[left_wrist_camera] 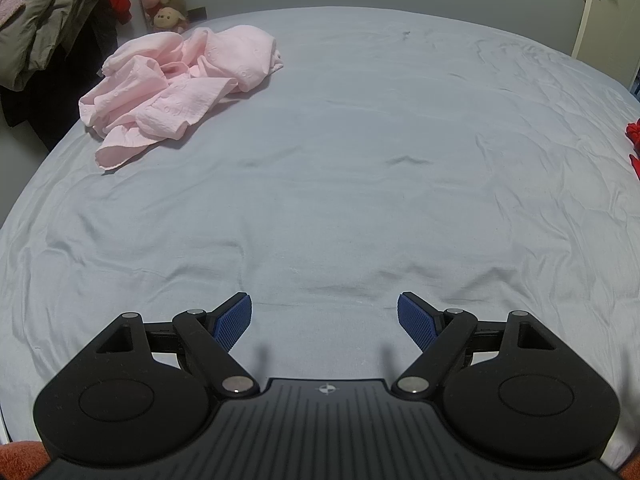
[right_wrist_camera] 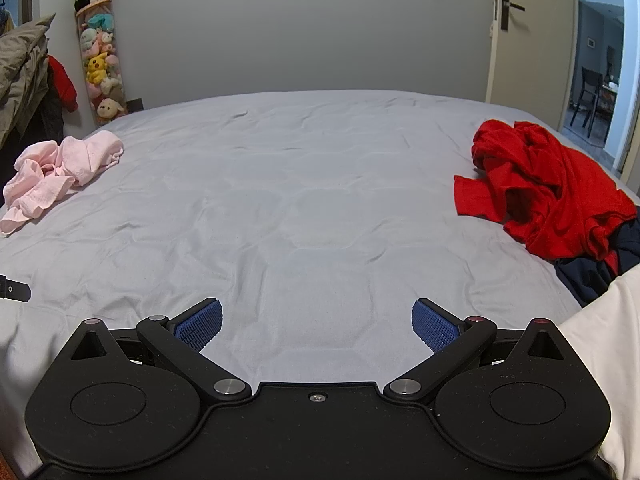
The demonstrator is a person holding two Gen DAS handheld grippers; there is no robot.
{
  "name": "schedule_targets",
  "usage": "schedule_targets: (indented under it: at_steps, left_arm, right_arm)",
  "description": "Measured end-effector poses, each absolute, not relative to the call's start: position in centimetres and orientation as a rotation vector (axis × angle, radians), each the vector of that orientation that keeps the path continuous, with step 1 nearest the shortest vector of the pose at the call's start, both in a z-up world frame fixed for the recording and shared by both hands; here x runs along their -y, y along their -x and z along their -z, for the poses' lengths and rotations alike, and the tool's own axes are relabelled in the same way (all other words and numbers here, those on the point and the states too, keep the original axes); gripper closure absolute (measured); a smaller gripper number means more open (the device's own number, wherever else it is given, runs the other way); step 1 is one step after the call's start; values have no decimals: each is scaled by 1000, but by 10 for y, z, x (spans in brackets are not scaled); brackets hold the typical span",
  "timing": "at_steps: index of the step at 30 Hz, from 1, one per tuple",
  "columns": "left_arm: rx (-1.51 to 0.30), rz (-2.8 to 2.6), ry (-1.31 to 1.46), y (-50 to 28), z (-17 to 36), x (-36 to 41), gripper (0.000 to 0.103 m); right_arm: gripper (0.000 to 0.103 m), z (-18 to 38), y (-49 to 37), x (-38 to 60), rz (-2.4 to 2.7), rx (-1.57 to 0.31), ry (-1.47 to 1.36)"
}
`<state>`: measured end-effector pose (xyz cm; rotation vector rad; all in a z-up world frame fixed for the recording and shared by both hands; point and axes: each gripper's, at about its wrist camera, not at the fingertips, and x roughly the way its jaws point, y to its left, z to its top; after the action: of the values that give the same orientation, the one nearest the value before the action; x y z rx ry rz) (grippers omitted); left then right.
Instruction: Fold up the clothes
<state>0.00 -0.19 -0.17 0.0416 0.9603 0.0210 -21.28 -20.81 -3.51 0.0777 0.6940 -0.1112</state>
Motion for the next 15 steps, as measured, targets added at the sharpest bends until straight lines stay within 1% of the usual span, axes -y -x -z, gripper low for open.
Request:
schedule_targets:
  at_steps: [15]
  left_arm:
    - [-962, -18, -43, 1, 2, 3, 23]
  right_arm:
    - [2, 36, 212, 207, 111, -700, -75]
